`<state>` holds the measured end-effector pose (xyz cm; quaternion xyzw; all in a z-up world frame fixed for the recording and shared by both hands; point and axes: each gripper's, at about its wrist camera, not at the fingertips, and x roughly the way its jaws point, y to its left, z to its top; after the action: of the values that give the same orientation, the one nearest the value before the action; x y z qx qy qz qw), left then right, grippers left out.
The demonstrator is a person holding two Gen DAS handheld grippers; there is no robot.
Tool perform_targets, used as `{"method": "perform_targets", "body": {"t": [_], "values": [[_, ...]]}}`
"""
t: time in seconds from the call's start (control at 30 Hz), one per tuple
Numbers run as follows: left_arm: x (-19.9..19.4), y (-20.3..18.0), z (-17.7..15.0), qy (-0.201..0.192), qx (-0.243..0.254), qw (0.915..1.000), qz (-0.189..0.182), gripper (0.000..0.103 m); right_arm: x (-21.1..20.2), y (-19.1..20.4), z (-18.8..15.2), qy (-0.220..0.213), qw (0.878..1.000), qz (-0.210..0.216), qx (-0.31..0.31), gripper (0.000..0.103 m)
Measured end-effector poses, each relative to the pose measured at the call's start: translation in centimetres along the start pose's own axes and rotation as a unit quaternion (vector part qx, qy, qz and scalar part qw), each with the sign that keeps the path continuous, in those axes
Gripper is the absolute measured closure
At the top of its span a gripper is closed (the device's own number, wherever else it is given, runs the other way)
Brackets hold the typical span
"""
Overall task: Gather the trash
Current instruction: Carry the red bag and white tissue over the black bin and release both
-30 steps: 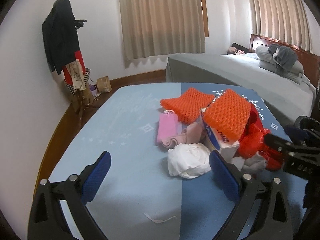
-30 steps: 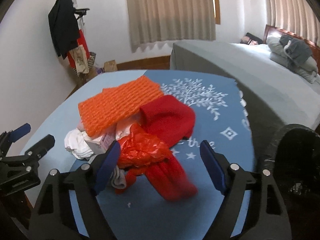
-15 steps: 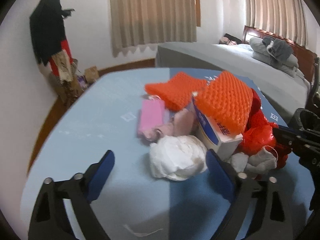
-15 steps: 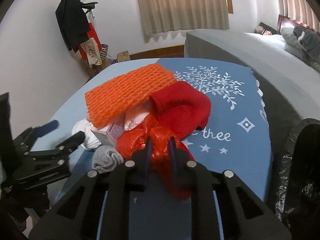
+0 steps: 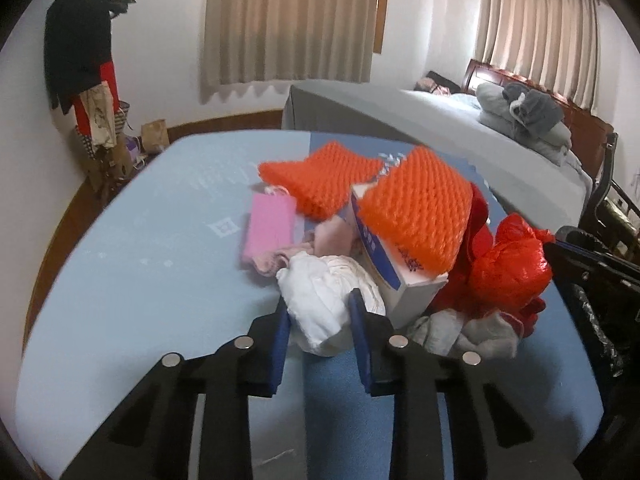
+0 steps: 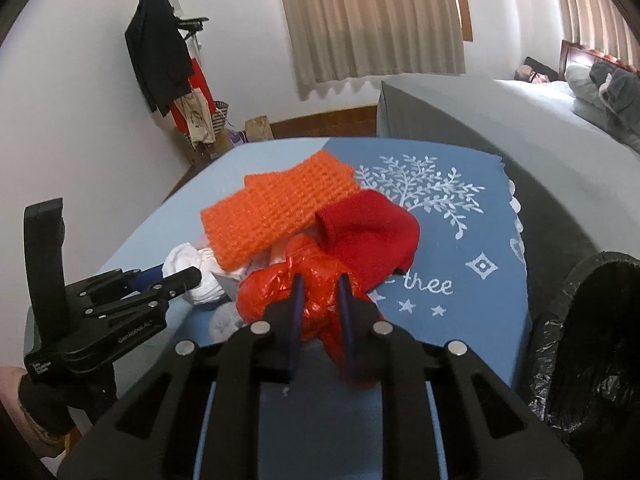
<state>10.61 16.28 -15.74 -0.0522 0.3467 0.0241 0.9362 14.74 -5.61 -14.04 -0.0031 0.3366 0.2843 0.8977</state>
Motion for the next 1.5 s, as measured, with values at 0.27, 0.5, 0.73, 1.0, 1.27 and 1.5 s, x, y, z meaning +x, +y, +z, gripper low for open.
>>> {"method": "perform_targets", "body": {"t": [0.27,0.5,0.73,1.0,1.27,1.5], "values": [[-3.3,0.1,1.2,-0.035,-0.004,0.9994,0.008,0.075,-3.2,-0.3,0.8,-0.034,0.999,-0.002,0.004,0.087],[-5.7,-3.1,2.9,-0.064,0.023,0.9973,-0.027,0.075,-6.8,-2.5,1.0,-0.062,0.997,-0.027,0.022,0.087],[-6.1,-8.5,3.7,-0.075,0.056,0.9915,-0.09,0.075,-10.4,-6.6,-0.3,-0.078,0.992,-0.081,0.054,0.087],[-5.2,-16.1,4.1,-0.069,0.097,0.979,-0.165,0.075,-14.2,-12.0,-3.1,-0.081,0.98,-0.157,0.094,0.087],[-3.7,-23.5,3.6,-0.055,0.136,0.963,-0.227,0.075,-17.7,-17.0,-6.7,-0.079,0.961,-0.228,0.138,0.087],[-3.0,-27.2,2.9,-0.041,0.156,0.9488,-0.272,0.06,-19.6,-19.6,-8.8,-0.078,0.945,-0.272,0.165,0.067]]}}
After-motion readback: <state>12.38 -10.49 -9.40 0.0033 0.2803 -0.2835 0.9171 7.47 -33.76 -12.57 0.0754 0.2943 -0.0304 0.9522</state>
